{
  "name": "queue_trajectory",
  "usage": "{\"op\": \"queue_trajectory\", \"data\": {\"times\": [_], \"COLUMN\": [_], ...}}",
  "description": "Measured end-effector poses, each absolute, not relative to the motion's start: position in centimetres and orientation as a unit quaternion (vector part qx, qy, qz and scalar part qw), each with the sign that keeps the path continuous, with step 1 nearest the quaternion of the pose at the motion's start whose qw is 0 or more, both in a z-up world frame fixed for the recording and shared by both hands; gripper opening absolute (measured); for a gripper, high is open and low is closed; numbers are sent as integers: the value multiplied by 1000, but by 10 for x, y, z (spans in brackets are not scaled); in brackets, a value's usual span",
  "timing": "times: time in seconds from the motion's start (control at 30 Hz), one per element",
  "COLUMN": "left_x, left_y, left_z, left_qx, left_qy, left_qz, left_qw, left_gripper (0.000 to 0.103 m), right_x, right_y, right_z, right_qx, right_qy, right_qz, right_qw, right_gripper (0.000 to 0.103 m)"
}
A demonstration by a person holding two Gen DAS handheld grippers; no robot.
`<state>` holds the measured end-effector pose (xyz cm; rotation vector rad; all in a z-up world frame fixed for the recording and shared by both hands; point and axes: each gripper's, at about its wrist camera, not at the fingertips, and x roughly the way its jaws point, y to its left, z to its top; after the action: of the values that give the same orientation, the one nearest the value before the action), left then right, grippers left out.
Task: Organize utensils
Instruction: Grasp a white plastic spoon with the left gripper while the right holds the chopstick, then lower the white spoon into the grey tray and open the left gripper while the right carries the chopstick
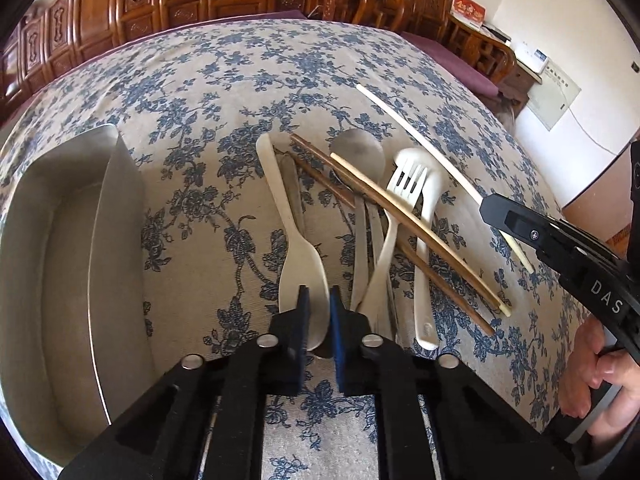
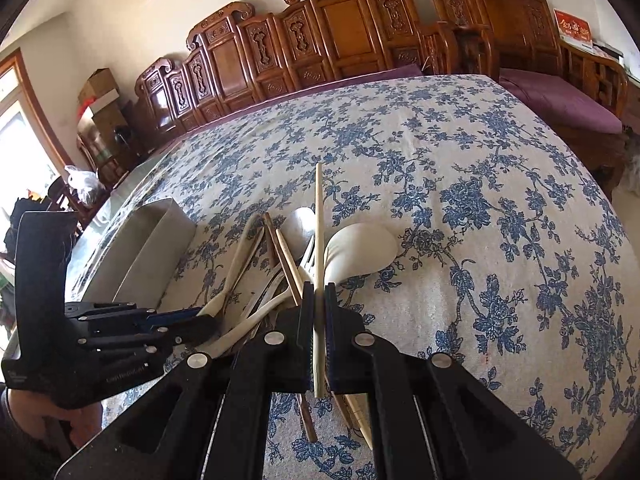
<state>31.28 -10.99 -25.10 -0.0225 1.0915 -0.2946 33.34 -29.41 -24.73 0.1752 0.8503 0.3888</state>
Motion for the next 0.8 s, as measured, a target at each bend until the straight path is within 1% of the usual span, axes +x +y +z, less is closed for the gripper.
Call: {"op": "queue_trajectory", "data": {"times": [0.07, 0.27, 0.47, 0.8], "left_x": [312, 302, 282, 267], "left_y": [-108, -104, -95, -44], "left_z": [-249, -236, -211, -186], "left_qx": [-12, -3, 5, -1], "left_qy": [512, 497, 477, 468], "left_qz": [-139, -148, -167, -150], "left_qw": [847, 855, 863, 871], "left_gripper": [4, 3, 3, 3], "right_x": [333, 328, 318, 296], "right_y": [-292, -278, -260, -235], "right_z": [-247, -237, -235, -232], "right_qx": [83, 76, 82, 67], "right_qy": [409, 403, 407, 407], "right_qz": [189, 205, 232, 251], "right_qw": [889, 889, 880, 876], "right_gripper": [6, 6, 6, 6]}}
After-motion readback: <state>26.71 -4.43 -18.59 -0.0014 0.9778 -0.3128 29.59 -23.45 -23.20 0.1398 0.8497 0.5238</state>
